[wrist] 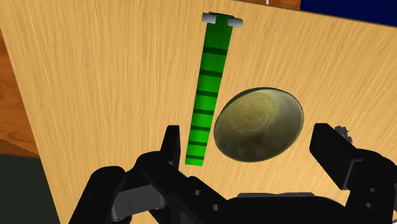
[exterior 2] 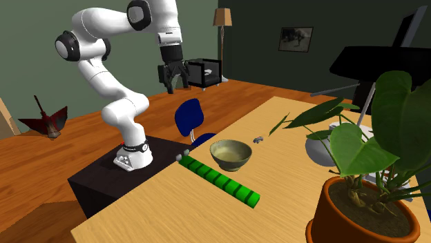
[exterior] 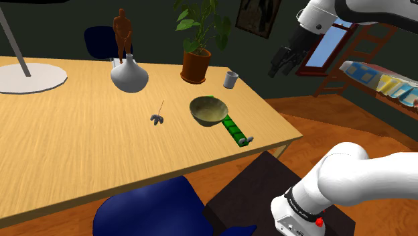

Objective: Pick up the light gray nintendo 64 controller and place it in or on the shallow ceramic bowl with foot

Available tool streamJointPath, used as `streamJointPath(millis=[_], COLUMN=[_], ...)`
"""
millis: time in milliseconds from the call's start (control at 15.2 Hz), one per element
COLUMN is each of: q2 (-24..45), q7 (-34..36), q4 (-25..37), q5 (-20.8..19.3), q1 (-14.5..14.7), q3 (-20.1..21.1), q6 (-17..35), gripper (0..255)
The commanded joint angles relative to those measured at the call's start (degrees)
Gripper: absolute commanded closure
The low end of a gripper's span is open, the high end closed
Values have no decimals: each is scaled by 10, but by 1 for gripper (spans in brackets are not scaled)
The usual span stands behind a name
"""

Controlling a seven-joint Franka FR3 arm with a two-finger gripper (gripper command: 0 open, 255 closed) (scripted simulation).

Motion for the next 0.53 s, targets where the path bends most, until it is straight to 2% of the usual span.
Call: streamJointPath(millis=[0,462], q2=[0,75], q7=[0,74], q4=[0,-29], q5=[0,19], q1=[0,16], q3=[0,60], q6=[0,99], gripper=[0,0])
